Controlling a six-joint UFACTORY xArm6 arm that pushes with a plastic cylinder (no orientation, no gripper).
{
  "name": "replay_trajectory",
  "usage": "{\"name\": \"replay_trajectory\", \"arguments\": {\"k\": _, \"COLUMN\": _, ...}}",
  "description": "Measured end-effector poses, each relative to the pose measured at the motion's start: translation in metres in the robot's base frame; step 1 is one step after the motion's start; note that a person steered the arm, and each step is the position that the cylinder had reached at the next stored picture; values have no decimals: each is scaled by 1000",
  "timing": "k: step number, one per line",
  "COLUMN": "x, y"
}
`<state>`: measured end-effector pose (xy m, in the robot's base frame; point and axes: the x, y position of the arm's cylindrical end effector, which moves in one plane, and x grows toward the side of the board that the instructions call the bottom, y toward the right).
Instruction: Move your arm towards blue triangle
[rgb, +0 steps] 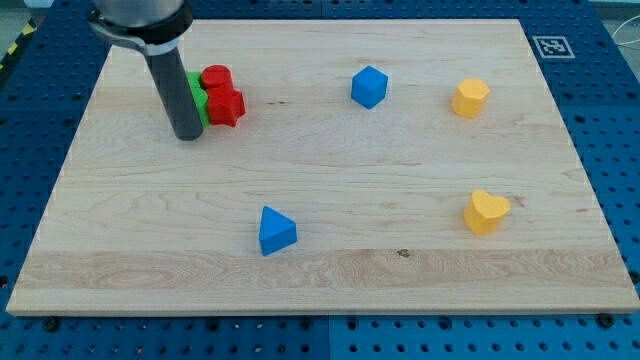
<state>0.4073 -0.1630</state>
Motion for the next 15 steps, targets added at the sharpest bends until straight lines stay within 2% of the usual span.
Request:
{"name": "replay_trajectory", "arguments": {"k": 2, "x": 4, "y": 0}}
{"name": "replay_trajectory", "arguments": {"k": 10, "x": 76, "y": 22}}
{"name": "replay_trajectory", "arguments": {"k": 12, "x": 78, "y": 56}}
{"name": "replay_trajectory", "arguments": {"k": 15, "x": 102, "y": 59}}
